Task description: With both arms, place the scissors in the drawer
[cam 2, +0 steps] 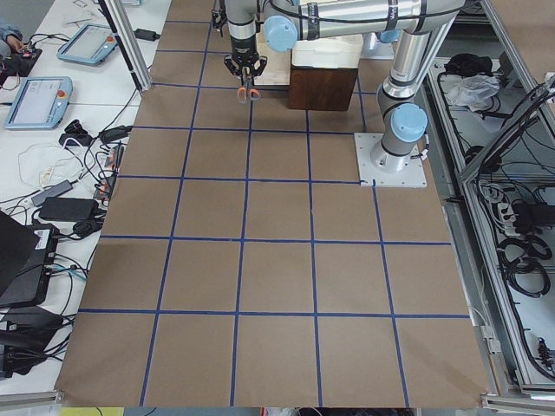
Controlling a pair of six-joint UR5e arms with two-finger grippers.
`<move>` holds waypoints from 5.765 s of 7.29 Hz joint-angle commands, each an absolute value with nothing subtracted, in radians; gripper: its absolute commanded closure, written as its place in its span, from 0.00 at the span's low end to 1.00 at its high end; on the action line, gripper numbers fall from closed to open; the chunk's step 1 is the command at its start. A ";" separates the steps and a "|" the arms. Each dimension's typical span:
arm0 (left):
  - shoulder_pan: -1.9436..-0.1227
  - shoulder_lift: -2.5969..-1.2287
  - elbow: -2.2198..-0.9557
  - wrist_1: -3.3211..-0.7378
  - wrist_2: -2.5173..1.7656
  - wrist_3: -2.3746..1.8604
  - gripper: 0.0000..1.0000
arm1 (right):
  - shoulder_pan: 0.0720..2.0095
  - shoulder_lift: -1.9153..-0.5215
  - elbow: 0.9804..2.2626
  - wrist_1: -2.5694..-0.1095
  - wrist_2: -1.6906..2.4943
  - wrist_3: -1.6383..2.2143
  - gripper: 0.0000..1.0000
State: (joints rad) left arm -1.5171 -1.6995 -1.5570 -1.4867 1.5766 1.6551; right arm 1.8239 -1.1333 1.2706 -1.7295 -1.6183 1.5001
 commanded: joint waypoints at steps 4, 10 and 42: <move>-1.667 -1.709 -1.504 -1.531 1.565 1.431 1.00 | 1.784 -1.301 1.347 -1.724 -1.677 0.810 0.00; -1.868 -1.842 -1.482 -1.422 1.434 1.307 1.00 | 1.632 -1.410 1.350 -1.707 -1.602 0.212 0.00; -1.708 -1.701 -1.376 -1.560 1.454 0.576 0.00 | 1.621 -1.494 1.371 -1.470 -1.528 -0.043 0.00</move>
State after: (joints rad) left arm -1.7561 -1.7255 -1.3730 -1.5552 1.4537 0.7143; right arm 1.6214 -1.4942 1.3702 -1.4697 -1.5292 -0.0453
